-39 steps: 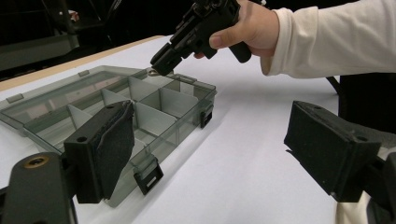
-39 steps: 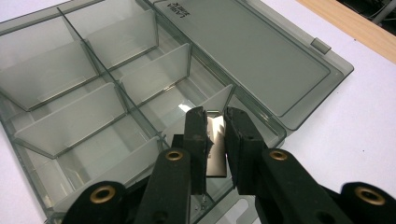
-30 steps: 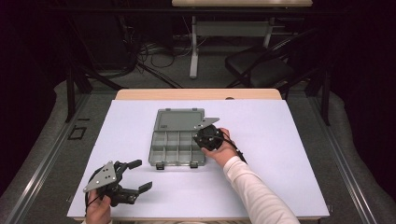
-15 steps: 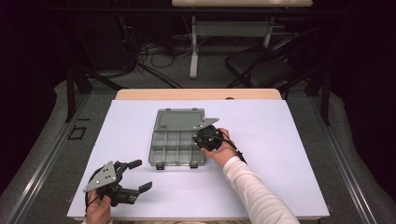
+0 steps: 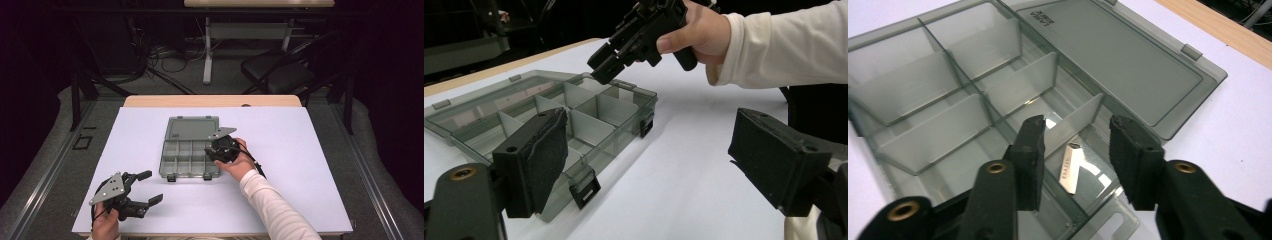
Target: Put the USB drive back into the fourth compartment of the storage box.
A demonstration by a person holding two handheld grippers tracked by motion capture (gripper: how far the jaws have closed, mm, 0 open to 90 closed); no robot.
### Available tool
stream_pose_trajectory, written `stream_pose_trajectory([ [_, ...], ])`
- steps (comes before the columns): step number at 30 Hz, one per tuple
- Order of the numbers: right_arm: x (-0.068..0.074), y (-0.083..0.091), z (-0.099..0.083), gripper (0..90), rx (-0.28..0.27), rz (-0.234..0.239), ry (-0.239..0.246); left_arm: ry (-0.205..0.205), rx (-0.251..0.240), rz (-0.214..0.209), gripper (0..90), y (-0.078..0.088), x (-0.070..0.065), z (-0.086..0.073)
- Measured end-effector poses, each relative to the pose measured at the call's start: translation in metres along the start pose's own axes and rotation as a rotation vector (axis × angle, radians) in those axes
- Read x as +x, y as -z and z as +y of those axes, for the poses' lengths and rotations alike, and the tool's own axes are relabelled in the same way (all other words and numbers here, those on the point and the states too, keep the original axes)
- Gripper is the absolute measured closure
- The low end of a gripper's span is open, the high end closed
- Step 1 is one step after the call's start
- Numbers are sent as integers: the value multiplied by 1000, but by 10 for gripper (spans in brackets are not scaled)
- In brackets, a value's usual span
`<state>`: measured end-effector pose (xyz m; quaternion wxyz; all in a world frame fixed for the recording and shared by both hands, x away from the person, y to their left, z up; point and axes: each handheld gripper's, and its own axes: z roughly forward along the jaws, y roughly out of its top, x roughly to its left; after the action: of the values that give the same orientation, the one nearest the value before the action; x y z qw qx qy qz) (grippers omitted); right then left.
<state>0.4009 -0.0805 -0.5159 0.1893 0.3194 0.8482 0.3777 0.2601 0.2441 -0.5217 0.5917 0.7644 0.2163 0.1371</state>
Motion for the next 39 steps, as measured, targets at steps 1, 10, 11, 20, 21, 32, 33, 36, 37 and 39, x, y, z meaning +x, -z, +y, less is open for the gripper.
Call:
stream_pose_trajectory([
  [1, 2, 1, 0, 542, -7, 5, -3, 1, -2, -1, 157, 0, 0, 0],
  [10, 14, 13, 0, 457, -29, 19, -13, 8, 1, 0, 157, -2, 2, 0],
  [11, 15, 15, -1, 455, -33, 32, -25, 8, 2, -2, 157, -1, 2, 0],
  [20, 19, 33, -8, 432, -85, 62, -75, 13, 6, 2, 157, -3, 3, -1],
  [21, 20, 35, -8, 426, -84, 68, -85, 13, 7, 3, 157, -3, 3, -1],
  [32, 25, 54, -18, 308, -132, 39, -92, 12, 12, 8, 157, -5, 1, -1],
  [33, 26, 56, -19, 292, -138, 33, -94, 11, 9, -2, 157, -5, 1, -1],
  [36, 26, 61, -21, 246, -149, 43, -114, 5, 13, -5, 157, -5, 1, -1],
  [37, 26, 62, -22, 233, -157, 49, -120, 5, 12, -5, 157, -5, 1, -1],
  [39, 27, 65, -22, 208, -170, 28, -142, 7, 14, -1, 158, -5, 1, -1],
])
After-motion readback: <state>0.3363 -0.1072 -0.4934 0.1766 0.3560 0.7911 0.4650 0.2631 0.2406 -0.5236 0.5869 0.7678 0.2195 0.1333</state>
